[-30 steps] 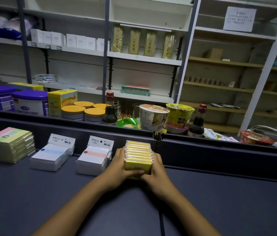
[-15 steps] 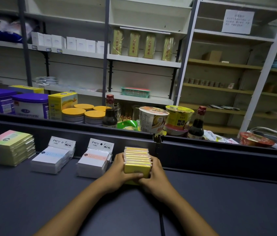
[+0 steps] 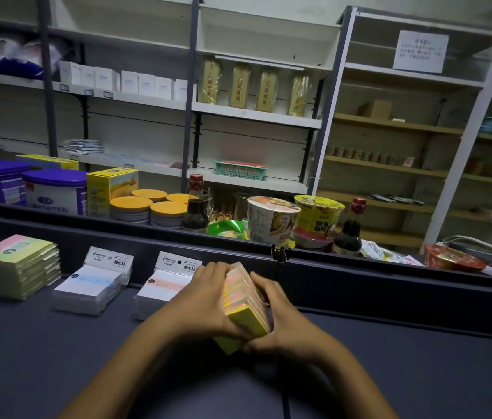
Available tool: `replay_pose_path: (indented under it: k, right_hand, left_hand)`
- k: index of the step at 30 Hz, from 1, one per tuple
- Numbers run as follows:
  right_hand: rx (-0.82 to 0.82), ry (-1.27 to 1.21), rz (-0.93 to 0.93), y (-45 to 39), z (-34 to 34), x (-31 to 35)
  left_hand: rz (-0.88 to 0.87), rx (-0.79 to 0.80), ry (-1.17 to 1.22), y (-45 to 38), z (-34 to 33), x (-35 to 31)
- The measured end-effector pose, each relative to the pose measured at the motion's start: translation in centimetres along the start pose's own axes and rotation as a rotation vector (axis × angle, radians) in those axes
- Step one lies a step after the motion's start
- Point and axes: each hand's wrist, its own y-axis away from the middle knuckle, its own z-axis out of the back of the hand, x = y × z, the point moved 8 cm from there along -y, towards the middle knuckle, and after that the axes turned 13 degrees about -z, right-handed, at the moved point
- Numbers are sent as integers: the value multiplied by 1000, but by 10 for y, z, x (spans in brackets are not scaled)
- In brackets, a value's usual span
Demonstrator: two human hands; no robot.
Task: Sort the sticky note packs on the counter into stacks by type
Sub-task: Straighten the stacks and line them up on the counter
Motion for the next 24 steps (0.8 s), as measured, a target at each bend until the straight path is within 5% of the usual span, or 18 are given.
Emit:
replay_pose_path:
  k: [5,17,24]
  right_hand:
    - [54,-126,-79,-2,-6,-16]
    - [32,-212,-148,-9,-7,-34]
    - [-55,-189,-118,-9,2,-31]
  left_hand:
    - [-12,62,37,-1,-15,3]
    - [206,-32,777,7,-49,27]
    - [167,32,603,5,-54,27]
